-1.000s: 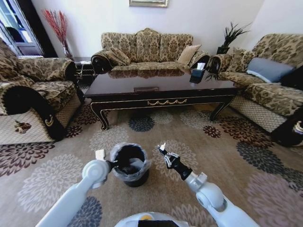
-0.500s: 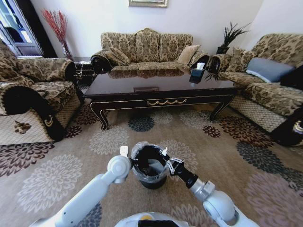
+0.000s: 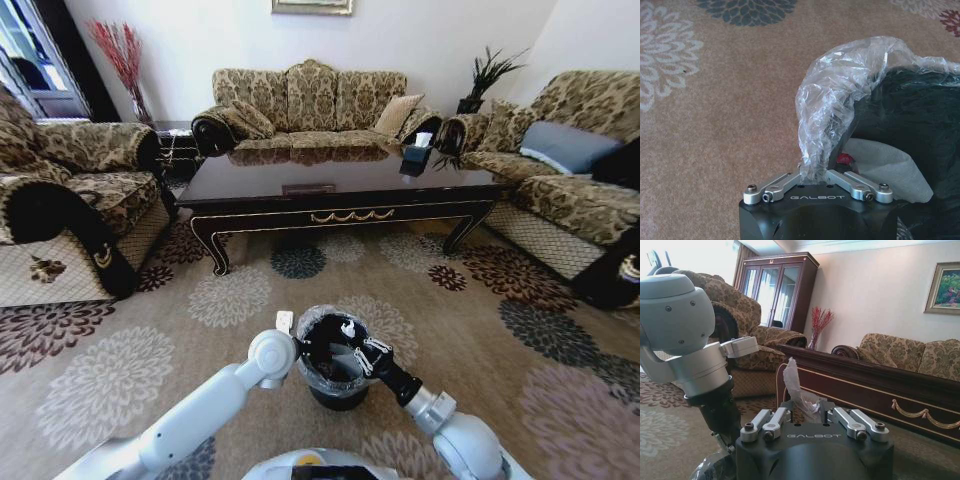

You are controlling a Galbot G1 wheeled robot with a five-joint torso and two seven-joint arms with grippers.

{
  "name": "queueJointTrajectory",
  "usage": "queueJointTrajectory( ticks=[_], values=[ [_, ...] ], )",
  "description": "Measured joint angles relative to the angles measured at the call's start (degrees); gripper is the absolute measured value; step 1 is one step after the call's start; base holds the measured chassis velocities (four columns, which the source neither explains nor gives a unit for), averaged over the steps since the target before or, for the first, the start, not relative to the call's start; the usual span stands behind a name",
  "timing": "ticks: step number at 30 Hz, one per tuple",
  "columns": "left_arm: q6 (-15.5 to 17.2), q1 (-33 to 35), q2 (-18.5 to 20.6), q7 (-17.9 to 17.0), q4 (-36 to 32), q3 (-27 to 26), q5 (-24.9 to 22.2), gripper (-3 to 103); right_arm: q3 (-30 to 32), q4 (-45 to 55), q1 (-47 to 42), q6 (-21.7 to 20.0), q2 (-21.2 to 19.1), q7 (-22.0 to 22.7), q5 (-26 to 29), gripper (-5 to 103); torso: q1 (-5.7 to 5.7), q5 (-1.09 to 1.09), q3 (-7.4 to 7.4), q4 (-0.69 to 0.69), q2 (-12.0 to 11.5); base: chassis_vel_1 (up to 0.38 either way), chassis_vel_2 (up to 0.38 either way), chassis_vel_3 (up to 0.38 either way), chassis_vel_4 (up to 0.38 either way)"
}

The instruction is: Move to the front of the table and pick up the trash from the floor, then place it into the trash bin.

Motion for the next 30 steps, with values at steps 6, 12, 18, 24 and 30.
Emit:
queueJointTrajectory(
  ticks=[6,12,18,24,30],
  values=[
    [0.12,0.95,0.17,0.04,-0.28,-0.55,0.08,0,0.02,-0.11,-0.23,0.01,0.13,-0.19,-0.09,53,0.00,0.00,0.00,0.00,0.00,0.000,0.000,0.000,0.000],
    [0.21,1.66,0.29,0.10,-0.41,-1.22,0.24,0,-0.15,0.01,-0.45,0.01,0.36,-0.41,-0.13,75,0.00,0.00,0.00,0.00,0.00,0.000,0.000,0.000,0.000],
    [0.26,2.06,0.42,0.18,-0.42,-1.89,0.35,0,-0.34,0.41,-0.88,0.09,0.73,-0.82,-0.44,96,0.00,-0.01,0.00,0.00,0.00,0.000,0.000,0.000,0.000],
    [0.29,3.20,0.92,0.38,-0.56,-3.76,0.48,0,-0.12,0.68,-1.00,0.15,0.86,-0.91,-0.43,100,0.00,-0.01,0.00,-0.01,0.00,0.000,0.000,0.000,0.000],
    [0.53,7.32,3.26,1.60,-0.33,-10.46,1.27,0,0.34,0.51,-1.38,0.72,1.21,-0.88,-0.23,100,0.00,-0.02,0.00,0.00,0.00,0.000,0.000,0.000,0.000]
  ],
)
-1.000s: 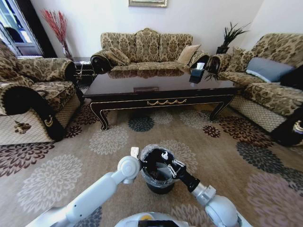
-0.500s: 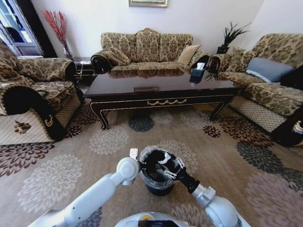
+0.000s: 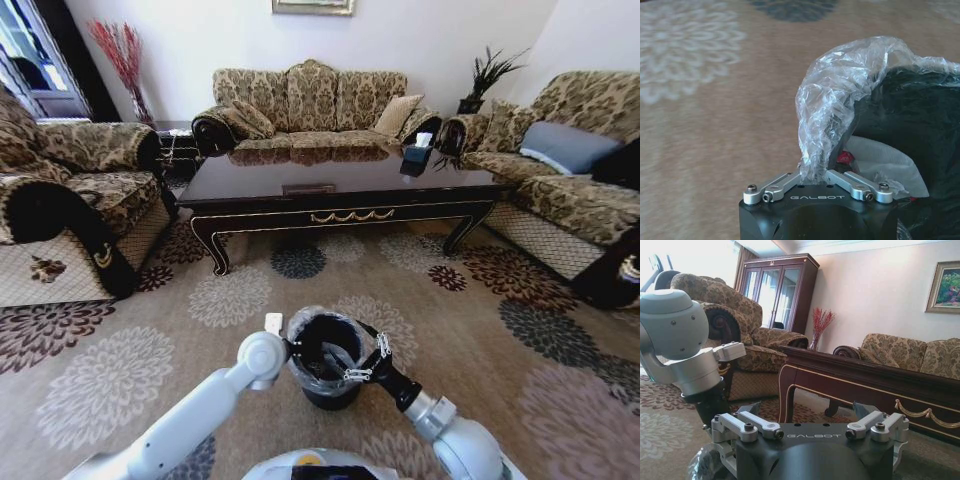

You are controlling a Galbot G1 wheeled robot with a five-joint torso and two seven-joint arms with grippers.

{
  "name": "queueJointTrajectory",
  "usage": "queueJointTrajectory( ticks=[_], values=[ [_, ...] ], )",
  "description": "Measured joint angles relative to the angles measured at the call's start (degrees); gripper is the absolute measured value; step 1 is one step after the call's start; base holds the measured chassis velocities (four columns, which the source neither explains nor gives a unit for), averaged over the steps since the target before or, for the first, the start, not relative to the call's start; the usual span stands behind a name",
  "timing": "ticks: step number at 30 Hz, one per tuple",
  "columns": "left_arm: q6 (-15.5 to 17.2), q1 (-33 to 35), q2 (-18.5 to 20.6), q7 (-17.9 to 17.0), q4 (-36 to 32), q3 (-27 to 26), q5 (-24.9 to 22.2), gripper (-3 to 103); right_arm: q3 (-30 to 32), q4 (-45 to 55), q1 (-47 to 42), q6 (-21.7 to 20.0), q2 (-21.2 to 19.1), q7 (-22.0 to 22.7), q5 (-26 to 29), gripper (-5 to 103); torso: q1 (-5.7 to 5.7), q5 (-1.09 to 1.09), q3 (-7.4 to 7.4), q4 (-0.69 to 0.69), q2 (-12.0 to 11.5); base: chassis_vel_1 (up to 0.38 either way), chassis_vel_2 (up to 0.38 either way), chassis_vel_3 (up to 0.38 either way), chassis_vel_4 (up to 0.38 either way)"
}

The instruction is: Move to the front of the table and pick up the trash from the floor, then place it into the trash bin.

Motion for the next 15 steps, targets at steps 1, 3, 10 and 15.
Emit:
queueJointTrajectory(
  ticks=[1,3,10,15],
  values=[
    [0.00,0.00,0.00,0.00,0.00,0.00,0.00,0,0.00,0.00,0.00,0.00,0.00,0.00,0.00,100,0.00,0.00,0.00,0.00,0.00,0.000,0.000,0.000,0.000],
    [0.05,2.17,1.10,0.36,0.36,-3.53,0.47,0,0.08,-0.03,0.05,0.06,0.13,0.05,0.41,100,0.00,0.00,0.00,0.01,0.00,0.000,0.000,0.000,0.000],
    [-0.02,7.61,3.35,1.69,1.51,-11.31,2.28,0,0.15,-0.04,0.02,0.20,0.14,0.15,0.77,100,0.00,0.00,0.00,0.01,0.00,0.000,0.000,0.000,0.000],
    [-0.51,9.49,3.92,3.20,2.66,-13.82,4.65,0,0.15,-0.04,-0.49,0.47,0.28,0.12,0.53,100,0.00,0.00,0.00,0.00,0.00,0.000,0.000,0.000,0.000]
  ],
)
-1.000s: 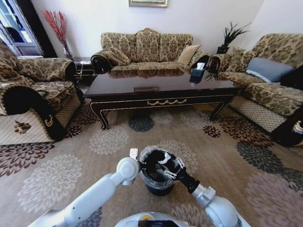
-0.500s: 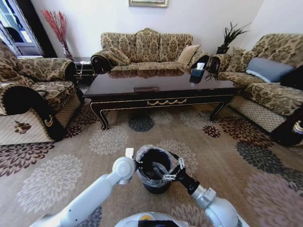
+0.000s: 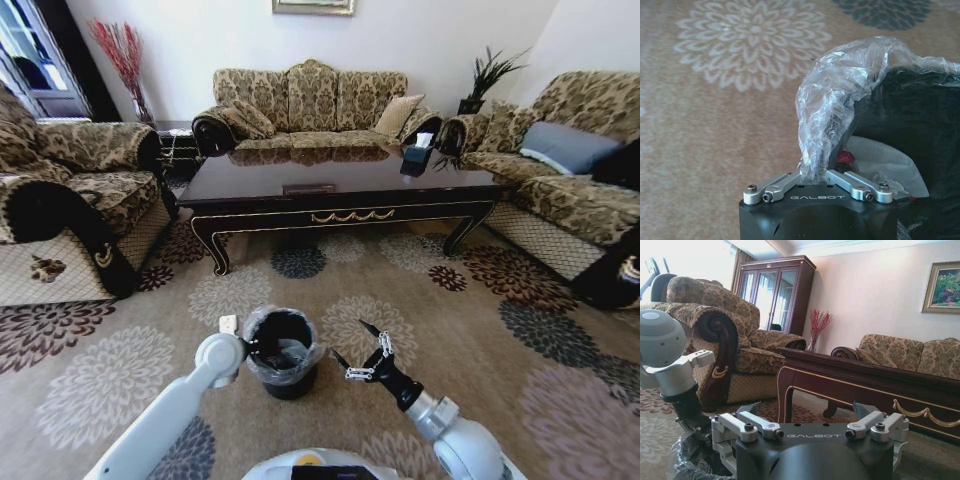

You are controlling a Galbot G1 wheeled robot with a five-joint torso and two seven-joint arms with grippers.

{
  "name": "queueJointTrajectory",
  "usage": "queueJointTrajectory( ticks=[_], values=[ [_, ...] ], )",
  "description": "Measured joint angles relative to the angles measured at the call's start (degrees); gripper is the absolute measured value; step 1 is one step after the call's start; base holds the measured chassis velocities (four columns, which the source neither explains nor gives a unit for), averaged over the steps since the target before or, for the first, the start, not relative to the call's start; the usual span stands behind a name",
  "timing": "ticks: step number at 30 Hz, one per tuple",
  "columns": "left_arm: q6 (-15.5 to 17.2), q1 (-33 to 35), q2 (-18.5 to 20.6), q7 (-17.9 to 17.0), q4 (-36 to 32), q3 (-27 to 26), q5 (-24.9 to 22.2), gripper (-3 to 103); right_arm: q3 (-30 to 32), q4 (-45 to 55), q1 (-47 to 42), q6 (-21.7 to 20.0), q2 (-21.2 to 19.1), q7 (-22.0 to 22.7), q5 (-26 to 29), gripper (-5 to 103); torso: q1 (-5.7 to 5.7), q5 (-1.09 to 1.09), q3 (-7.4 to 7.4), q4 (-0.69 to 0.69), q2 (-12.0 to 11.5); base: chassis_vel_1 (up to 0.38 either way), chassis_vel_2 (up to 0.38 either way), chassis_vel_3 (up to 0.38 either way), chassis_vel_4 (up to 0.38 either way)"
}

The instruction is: Move to the front of the table and pick up the trash from the floor, then place it into the trash bin.

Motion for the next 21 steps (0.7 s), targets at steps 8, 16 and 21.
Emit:
queueJointTrajectory(
  ticks=[8,16,21],
  values=[
    [-1.04,0.62,-0.40,1.62,2.36,-0.90,4.08,0,1.16,0.28,-1.42,0.78,-0.08,-0.15,-0.17,100,0.00,0.01,0.00,0.00,0.00,0.000,0.000,0.000,0.000],
    [-1.14,0.87,-0.53,1.67,0.98,-1.33,4.23,17,1.49,0.26,-2.13,0.95,0.13,-0.16,0.00,100,0.00,0.01,0.00,-0.01,0.00,0.000,0.000,0.000,0.000],
    [-0.88,2.95,0.31,3.78,-1.29,-3.30,6.47,38,1.47,-0.04,-2.09,0.86,0.22,0.06,1.29,100,0.00,0.01,0.00,0.01,0.00,0.000,0.000,0.000,0.000]
  ],
)
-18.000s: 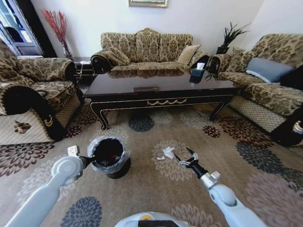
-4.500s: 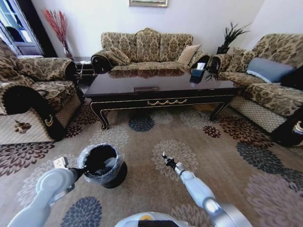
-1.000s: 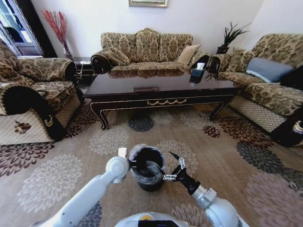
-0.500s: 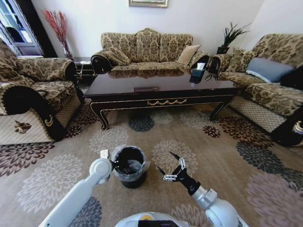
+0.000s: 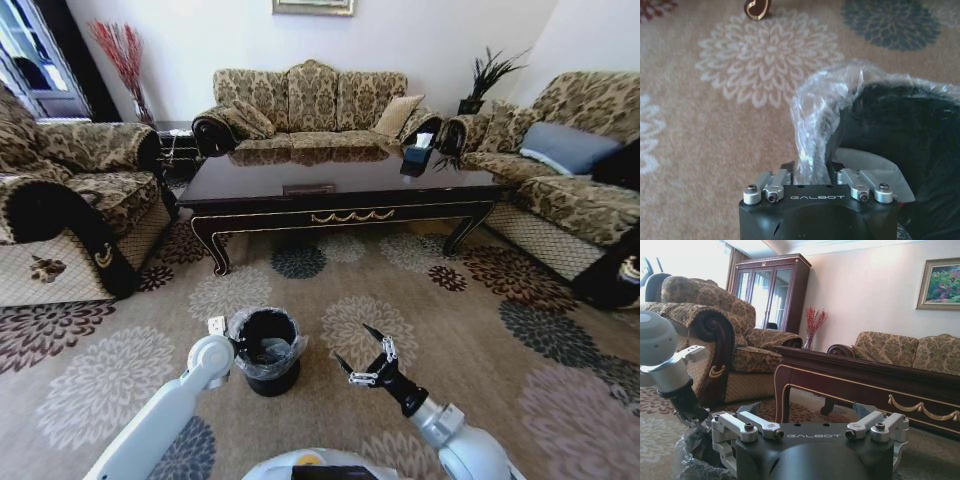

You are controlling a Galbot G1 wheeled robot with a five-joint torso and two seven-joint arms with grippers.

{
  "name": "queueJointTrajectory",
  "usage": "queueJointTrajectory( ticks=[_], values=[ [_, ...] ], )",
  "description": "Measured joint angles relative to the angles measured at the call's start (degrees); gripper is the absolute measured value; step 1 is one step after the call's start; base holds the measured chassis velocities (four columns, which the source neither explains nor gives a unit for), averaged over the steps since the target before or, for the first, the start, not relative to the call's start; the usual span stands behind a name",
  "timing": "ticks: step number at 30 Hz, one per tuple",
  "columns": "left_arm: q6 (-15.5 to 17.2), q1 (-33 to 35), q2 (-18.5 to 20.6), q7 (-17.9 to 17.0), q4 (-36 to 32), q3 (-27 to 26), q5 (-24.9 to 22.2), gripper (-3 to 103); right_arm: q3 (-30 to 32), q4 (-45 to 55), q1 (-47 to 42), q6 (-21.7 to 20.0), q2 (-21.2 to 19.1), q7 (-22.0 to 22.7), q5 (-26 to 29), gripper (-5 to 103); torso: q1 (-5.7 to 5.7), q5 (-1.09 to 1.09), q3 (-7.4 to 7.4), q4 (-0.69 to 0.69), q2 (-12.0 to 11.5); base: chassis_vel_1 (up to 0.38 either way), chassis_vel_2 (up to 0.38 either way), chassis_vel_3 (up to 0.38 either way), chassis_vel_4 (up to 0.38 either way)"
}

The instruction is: Move to the front of the table and pick up the trash from the floor, then place it into the trash bin.

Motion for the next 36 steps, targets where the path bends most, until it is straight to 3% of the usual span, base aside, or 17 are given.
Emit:
queueJointTrajectory(
  ticks=[2,4,8,9,11,14,15,16,18,20,21,26,27,31,32,36],
  values=[
    [-0.11,1.13,0.47,1.31,-1.82,-1.37,1.39,49,0.21,-0.13,0.15,-0.36,0.11,0.20,0.94,100,0.00,-0.01,0.00,0.00,0.00,0.000,0.000,0.000,0.000],
    [-0.24,1.76,0.75,1.90,-2.98,-2.13,1.82,49,0.29,-0.15,0.25,-0.50,0.24,0.34,1.38,100,0.00,0.00,0.00,0.00,0.00,0.000,0.000,0.000,0.000],
    [-0.64,3.73,1.16,4.34,-6.88,-4.85,3.89,71,2.04,-0.08,-0.32,-0.41,2.23,0.84,2.86,100,0.00,0.01,0.00,-0.01,0.00,0.000,0.000,0.000,0.000],
    [-0.64,3.73,1.16,4.34,-6.88,-4.85,3.89,71,2.04,-0.08,-0.32,-0.41,2.23,0.84,2.86,100,0.00,0.01,0.00,-0.01,0.00,0.000,0.000,0.000,0.000],
    [-1.51,5.82,0.83,7.17,-8.20,-6.58,8.56,76,3.30,0.17,-0.79,-0.12,3.38,1.12,4.93,100,0.00,-0.01,0.00,-0.05,0.00,0.000,0.000,0.000,0.000],
    [-4.63,12.04,0.57,15.23,-10.04,-11.18,20.84,92,4.75,0.19,-0.12,-0.33,3.89,1.39,9.84,100,0.00,0.00,0.00,0.01,0.00,0.000,0.000,0.000,0.000],
    [-4.63,12.04,0.57,15.23,-10.04,-11.18,20.84,92,4.75,0.19,-0.12,-0.33,3.89,1.39,9.84,100,0.00,0.00,0.00,0.01,0.00,0.000,0.000,0.000,0.000],
    [-5.52,14.26,0.45,18.23,-10.64,-13.00,23.57,92,5.12,0.26,0.18,-0.69,4.04,1.43,11.35,100,0.00,0.00,0.00,0.02,0.00,0.000,0.000,0.000,0.000],
    [-8.45,18.21,-0.09,24.80,-11.36,-16.41,27.95,99,5.86,0.30,0.90,-1.08,4.74,1.78,13.26,100,0.00,0.00,0.00,0.02,0.00,0.000,0.000,0.000,0.000],
    [-16.00,22.19,-0.90,32.77,-11.03,-20.74,35.70,100,6.97,0.22,1.39,-1.10,5.61,2.18,14.08,100,0.00,0.00,0.00,-0.01,0.00,0.000,0.000,0.000,0.000],
    [-16.00,22.19,-0.90,32.77,-11.03,-20.74,35.70,100,6.97,0.22,1.39,-1.10,5.61,2.18,14.08,100,0.00,0.00,0.00,-0.01,0.00,0.000,0.000,0.000,0.000],
    [-26.57,29.62,-3.11,41.42,-11.39,-29.24,47.07,100,9.33,-0.66,1.38,0.59,6.74,2.73,15.18,100,0.00,-0.01,0.00,-0.01,0.00,0.000,0.000,0.000,0.000],
    [-26.57,29.62,-3.11,41.42,-11.39,-29.24,47.07,100,9.33,-0.66,1.38,0.59,6.74,2.73,15.18,100,0.00,-0.01,0.00,-0.01,0.00,0.000,0.000,0.000,0.000],
    [-33.52,37.60,-6.18,46.59,-13.11,-33.89,53.63,100,11.23,-2.30,2.22,0.85,7.28,4.29,14.07,100,0.00,0.00,0.00,0.00,0.00,0.000,0.000,0.000,0.000],
    [-33.52,37.60,-6.18,46.59,-13.11,-33.89,53.63,100,11.23,-2.30,2.22,0.85,7.28,4.29,14.07,100,0.00,0.00,0.00,0.00,0.00,0.000,0.000,0.000,0.000],
    [-43.47,45.03,-9.57,50.54,-13.52,-36.33,58.99,100,12.33,-4.44,2.65,1.13,7.36,4.62,12.70,100,0.00,0.00,0.00,0.00,-0.01,0.000,0.000,0.000,0.000]
  ],
)
